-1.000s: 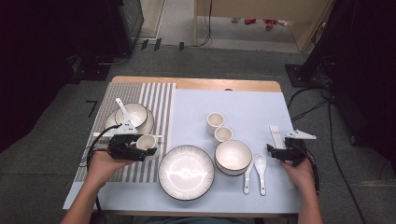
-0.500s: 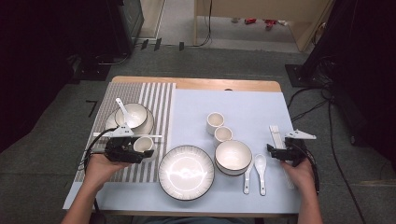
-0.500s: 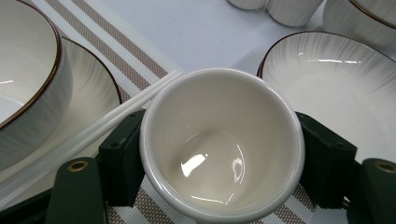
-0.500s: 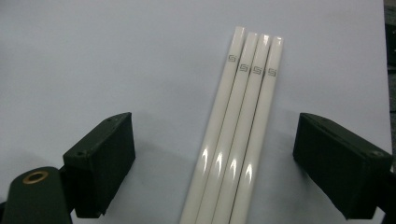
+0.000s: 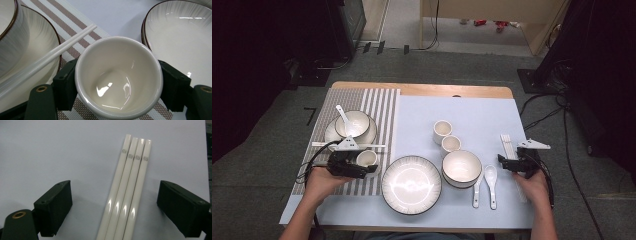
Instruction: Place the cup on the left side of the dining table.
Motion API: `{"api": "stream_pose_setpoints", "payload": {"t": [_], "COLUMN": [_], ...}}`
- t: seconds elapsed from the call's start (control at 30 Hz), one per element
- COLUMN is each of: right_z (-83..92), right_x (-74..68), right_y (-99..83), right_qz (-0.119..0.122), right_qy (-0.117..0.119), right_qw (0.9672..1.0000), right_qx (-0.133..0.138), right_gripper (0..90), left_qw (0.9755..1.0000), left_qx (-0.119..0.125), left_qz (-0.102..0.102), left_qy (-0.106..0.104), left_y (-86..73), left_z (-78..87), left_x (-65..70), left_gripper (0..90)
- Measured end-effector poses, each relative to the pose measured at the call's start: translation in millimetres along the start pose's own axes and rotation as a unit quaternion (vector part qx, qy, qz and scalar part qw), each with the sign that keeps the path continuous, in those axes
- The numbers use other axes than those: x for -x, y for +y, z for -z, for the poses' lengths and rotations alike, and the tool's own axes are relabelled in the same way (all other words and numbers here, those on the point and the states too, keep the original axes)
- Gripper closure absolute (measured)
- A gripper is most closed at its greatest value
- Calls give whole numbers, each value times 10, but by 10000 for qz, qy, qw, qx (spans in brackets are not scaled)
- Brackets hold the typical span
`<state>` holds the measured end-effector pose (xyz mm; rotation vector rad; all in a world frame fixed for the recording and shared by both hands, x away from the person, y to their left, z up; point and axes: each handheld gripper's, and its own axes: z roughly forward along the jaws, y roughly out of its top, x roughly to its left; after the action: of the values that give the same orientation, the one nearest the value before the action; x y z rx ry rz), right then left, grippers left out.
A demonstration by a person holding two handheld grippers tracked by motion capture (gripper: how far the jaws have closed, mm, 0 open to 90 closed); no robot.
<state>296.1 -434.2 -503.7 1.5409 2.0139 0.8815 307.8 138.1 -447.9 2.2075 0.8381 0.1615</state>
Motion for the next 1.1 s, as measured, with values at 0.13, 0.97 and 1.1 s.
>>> {"api": "stream_pose_setpoints", "payload": {"t": [0.13,0.97,1.1], "right_z": [0,0,0], "right_x": [0,0,0], "right_y": [0,0,0], "right_qz": [-1,0,-1], "right_qy": [0,0,0], "right_qw": [10000,10000,10000], "right_qx": [0,1,0], "right_gripper": [125,125,125], "left_qw": [10000,9998,9999], "left_qx": [-7,-60,-28], "left_qz": [-25,-177,-152], "left_qy": [6,8,3], "left_y": [-5,-46,-54], "left_z": [-18,-64,-60], "left_x": [-10,49,50], "left_gripper": [278,249,249]}}
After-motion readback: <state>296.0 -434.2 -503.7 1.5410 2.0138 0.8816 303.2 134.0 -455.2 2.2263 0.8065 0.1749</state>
